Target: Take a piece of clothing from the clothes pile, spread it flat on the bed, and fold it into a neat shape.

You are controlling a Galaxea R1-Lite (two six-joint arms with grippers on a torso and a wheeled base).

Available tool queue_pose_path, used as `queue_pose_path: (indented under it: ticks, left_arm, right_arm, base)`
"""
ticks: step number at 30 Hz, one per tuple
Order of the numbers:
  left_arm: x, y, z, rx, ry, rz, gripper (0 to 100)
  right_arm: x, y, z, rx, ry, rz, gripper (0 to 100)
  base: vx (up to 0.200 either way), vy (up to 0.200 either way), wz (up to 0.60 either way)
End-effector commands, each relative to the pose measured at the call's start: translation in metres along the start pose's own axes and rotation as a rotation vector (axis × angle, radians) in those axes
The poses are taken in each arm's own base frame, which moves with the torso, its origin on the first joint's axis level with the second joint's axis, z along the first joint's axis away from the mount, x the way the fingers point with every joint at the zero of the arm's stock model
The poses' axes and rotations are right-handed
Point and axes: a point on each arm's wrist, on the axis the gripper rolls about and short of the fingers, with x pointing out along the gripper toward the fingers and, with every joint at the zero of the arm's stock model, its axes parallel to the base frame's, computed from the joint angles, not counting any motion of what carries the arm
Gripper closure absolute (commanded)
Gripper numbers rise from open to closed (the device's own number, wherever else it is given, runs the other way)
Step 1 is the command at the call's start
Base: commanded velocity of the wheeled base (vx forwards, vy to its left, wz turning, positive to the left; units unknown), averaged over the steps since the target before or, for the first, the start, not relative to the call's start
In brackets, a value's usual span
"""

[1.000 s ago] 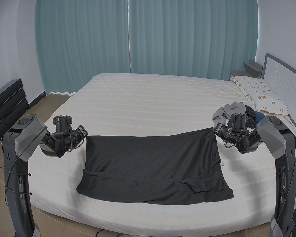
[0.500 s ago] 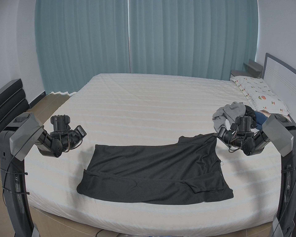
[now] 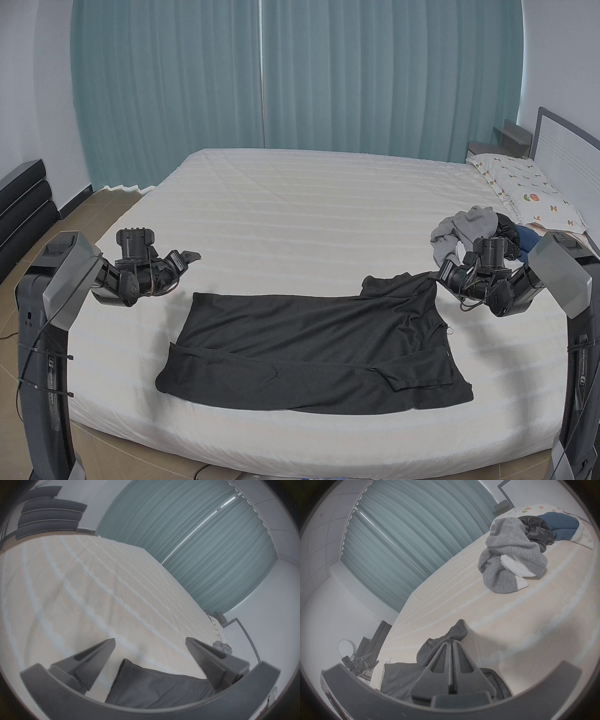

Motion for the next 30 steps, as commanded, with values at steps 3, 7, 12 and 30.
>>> queue_pose_path:
  ticks: [3, 7, 12, 30]
  left_arm:
    - [0.024, 0.015, -0.021, -0.012, 0.073, 0.006, 0]
    - [0.034, 0.017, -0.025, -0.004, 0.067, 0.006, 0]
    - [0.035, 0.018, -0.024, -0.002, 0.063, 0.009, 0]
    - [0.021, 0.026, -0.023, -0.022, 0.052, 0.066, 100]
  right_arm:
    - [0.003, -0.003, -0.003, 0.003, 0.007, -0.003, 100]
    - [0.005, -0.004, -0.004, 0.002, 0.007, -0.003, 100]
    - [0.006, -0.005, -0.005, 0.002, 0.006, -0.001, 100]
    - [0.008, -0.004, -0.003, 0.002, -0.002, 0.003, 100]
  base:
    - [0.000, 0.000, 0.00]
    - [0.000, 0.000, 0.00]
    - [0.000, 0.000, 0.00]
    - [0.000, 0.000, 0.00]
